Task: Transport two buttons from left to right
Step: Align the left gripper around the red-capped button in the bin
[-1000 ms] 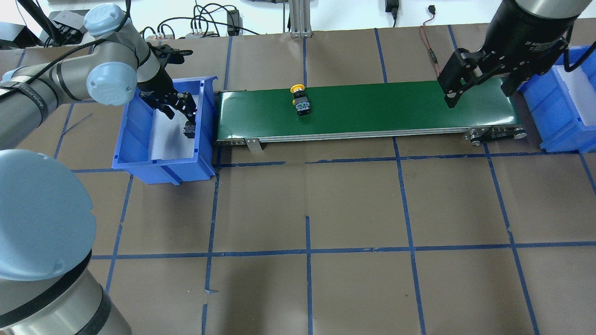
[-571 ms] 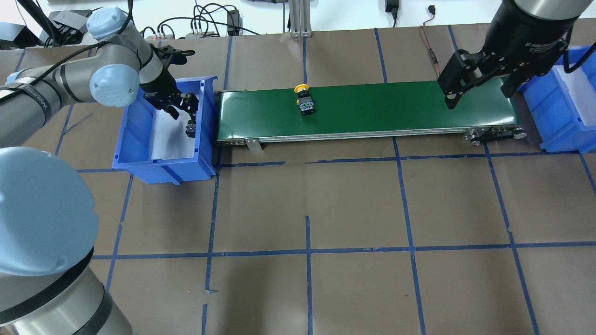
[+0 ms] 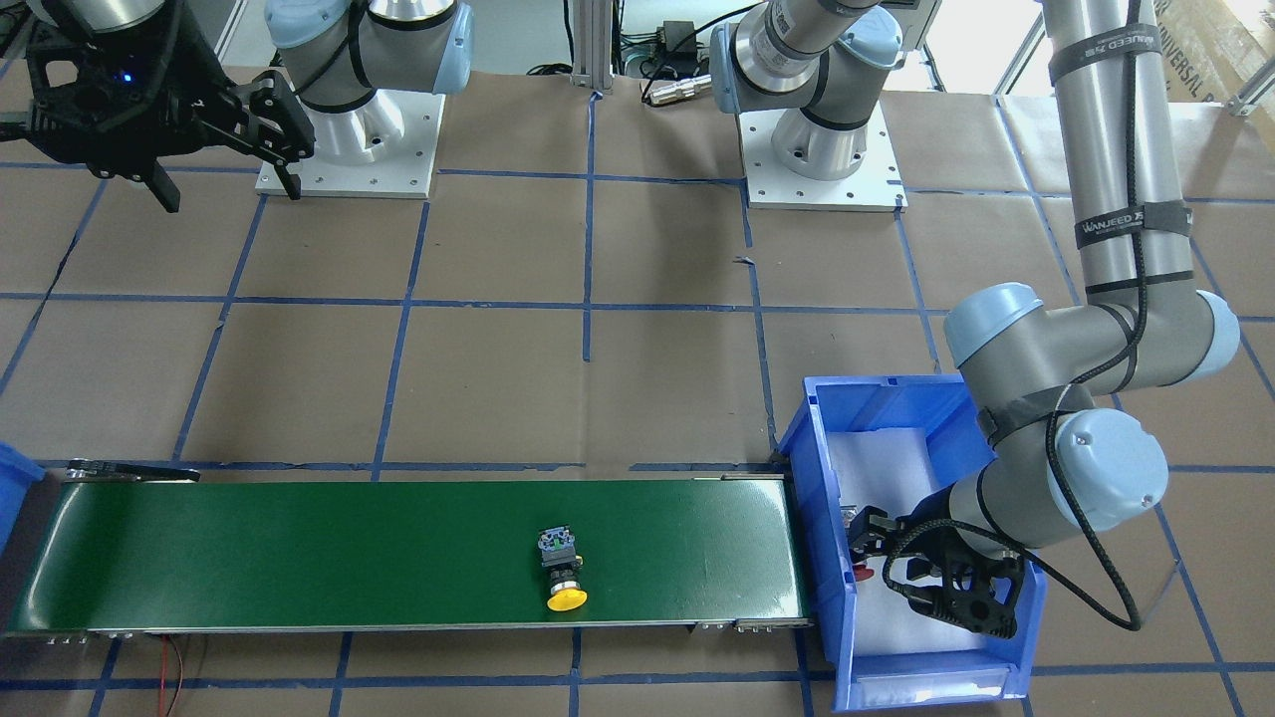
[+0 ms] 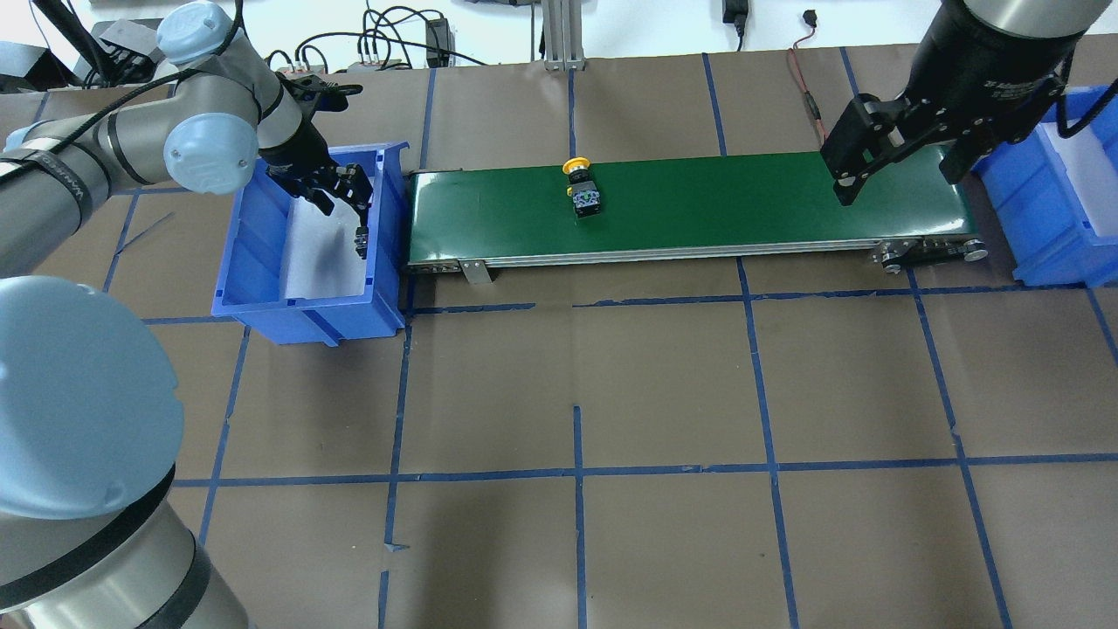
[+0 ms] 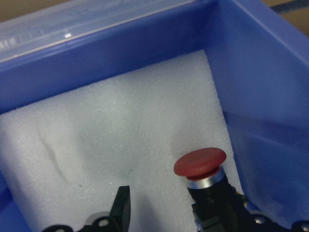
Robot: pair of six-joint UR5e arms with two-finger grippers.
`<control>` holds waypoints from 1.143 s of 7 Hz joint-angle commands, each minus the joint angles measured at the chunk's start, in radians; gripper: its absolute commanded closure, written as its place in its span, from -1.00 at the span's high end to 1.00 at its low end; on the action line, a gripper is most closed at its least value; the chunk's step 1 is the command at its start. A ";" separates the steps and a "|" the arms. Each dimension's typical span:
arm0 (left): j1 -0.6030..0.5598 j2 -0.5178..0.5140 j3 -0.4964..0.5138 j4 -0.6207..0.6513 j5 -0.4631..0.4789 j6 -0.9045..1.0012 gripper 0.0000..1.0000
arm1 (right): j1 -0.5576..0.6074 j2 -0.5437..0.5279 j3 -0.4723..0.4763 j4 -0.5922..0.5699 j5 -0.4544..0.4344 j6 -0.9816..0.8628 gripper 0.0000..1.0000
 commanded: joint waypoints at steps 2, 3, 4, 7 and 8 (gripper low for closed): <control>-0.001 0.000 0.002 0.001 -0.002 -0.001 0.38 | 0.000 0.001 0.000 -0.001 0.000 -0.001 1.00; -0.002 0.000 0.005 0.001 -0.009 -0.007 0.38 | 0.000 0.000 0.000 -0.001 0.000 -0.001 1.00; -0.002 0.000 0.006 0.001 -0.009 -0.007 0.38 | 0.000 0.000 0.000 -0.001 0.000 -0.001 1.00; -0.001 -0.001 0.006 0.001 -0.006 -0.007 0.16 | 0.000 0.003 0.000 -0.001 0.000 0.001 1.00; -0.002 -0.001 0.006 0.001 -0.006 -0.009 0.07 | 0.000 0.003 0.000 -0.001 0.000 0.001 1.00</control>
